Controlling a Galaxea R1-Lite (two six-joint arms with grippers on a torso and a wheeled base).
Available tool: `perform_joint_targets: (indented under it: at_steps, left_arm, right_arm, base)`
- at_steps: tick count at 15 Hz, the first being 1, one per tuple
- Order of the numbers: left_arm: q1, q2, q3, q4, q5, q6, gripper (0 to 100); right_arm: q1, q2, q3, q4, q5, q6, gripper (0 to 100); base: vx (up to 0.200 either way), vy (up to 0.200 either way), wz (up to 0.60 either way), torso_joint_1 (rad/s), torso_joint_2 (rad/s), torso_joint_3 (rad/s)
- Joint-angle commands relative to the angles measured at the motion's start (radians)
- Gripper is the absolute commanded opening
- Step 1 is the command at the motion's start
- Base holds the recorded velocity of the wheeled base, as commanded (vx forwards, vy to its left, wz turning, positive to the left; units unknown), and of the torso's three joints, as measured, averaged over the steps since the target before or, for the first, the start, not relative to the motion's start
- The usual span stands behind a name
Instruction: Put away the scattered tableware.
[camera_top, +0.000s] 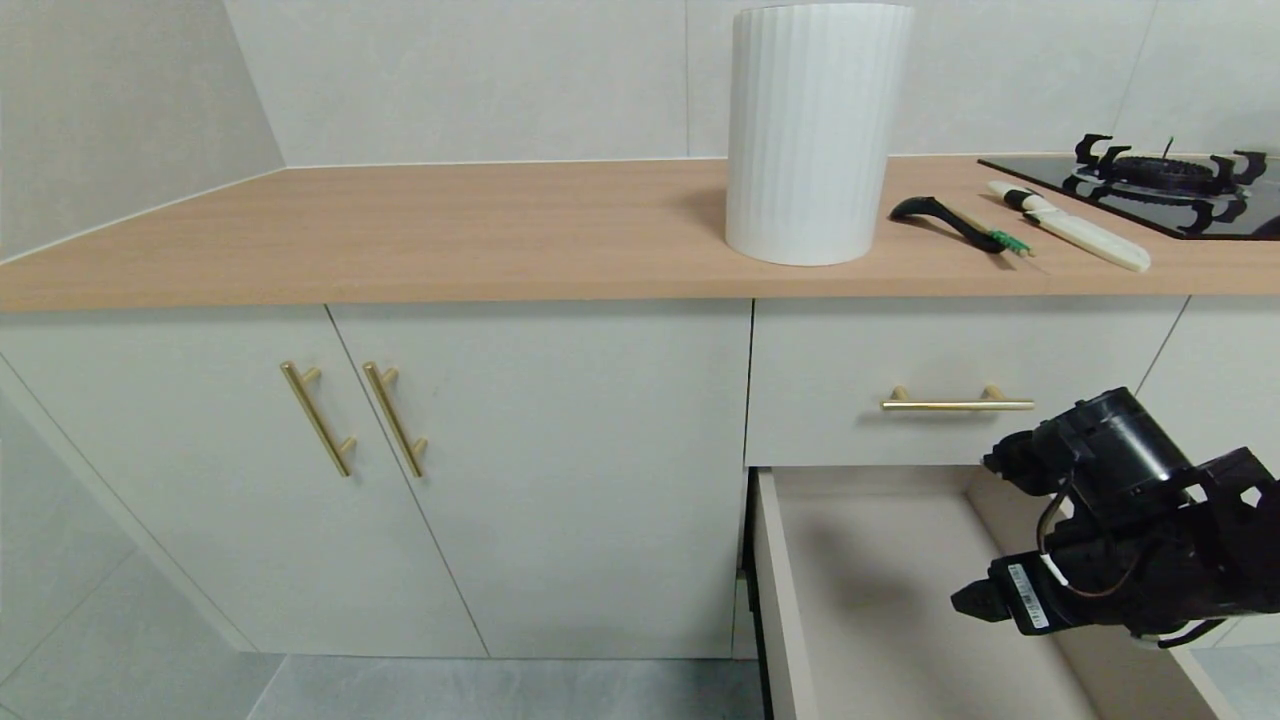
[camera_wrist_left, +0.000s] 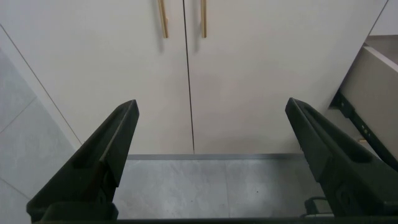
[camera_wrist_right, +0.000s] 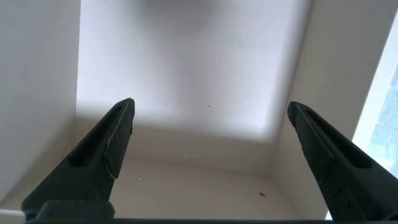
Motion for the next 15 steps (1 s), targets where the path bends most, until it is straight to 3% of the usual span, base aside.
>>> perform_joint_targets:
  at_steps: [1,7,15]
  left_arm:
    - [0.0,0.002,0.0,0.0,0.0,-0.001,100]
    - [0.0,0.002,0.0,0.0,0.0,0.001,100]
    - [0.0,0.002,0.0,0.0,0.0,0.001,100]
  right_arm:
    - [0.0,0.003,0.001,-0.001,-0.001,-0.001,100]
    - [0.0,0.0,0.002,-0.001,-0.001,-0.001,100]
    - [0.002,0.0,0.004,-0.001,-0.001,-0.004,100]
  base:
    - [0.0,0.0,0.0,0.0,0.0,0.0]
    - [0.0,0.0,0.0,0.039,-0.14,-0.137]
    - [0.0,0.0,0.0,0.147,-0.48,-0.301]
